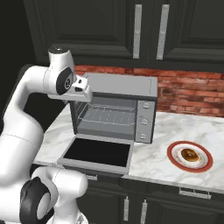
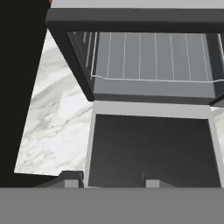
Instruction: Pick up the bagel from the plate, place it on the toaster oven rack, close the door, and set the timer.
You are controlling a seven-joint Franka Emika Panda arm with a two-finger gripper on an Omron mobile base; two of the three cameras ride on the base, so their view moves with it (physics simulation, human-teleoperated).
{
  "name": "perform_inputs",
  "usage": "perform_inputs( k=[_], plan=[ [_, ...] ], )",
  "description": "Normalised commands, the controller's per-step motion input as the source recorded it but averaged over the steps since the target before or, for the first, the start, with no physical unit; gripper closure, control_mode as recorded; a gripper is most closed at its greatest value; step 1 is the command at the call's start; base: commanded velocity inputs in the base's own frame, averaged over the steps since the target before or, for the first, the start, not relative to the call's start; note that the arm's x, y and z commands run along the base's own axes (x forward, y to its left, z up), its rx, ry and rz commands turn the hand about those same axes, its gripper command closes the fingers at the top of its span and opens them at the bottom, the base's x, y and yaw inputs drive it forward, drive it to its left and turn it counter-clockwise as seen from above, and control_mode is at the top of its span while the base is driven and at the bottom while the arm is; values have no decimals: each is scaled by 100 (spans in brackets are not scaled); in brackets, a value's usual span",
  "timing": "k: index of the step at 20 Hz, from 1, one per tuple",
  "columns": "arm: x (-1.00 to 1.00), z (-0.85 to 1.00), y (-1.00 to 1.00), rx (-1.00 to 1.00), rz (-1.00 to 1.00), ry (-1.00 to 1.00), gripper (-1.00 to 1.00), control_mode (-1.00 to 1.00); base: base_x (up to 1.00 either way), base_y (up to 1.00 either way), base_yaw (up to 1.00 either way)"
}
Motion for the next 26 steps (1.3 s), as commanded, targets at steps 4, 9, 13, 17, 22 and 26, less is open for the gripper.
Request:
perform_inputs(
  k=[4, 9, 13, 17, 22, 26],
  plan=[
    [0, 0, -21, 1, 0, -1, -100, -100, 0, 0, 0],
    [0, 0, -54, 7, 0, 0, -100, -100, 0, 0, 0],
    [0, 0, -55, 8, 0, 0, -100, -100, 0, 0, 0],
    [0, -2, -49, 6, 0, 0, -100, -100, 0, 0, 0],
    [0, -21, -44, 6, 0, 0, -100, -100, 0, 0, 0],
    [0, -32, -37, 6, 0, 0, -100, -100, 0, 0, 0]
  ],
)
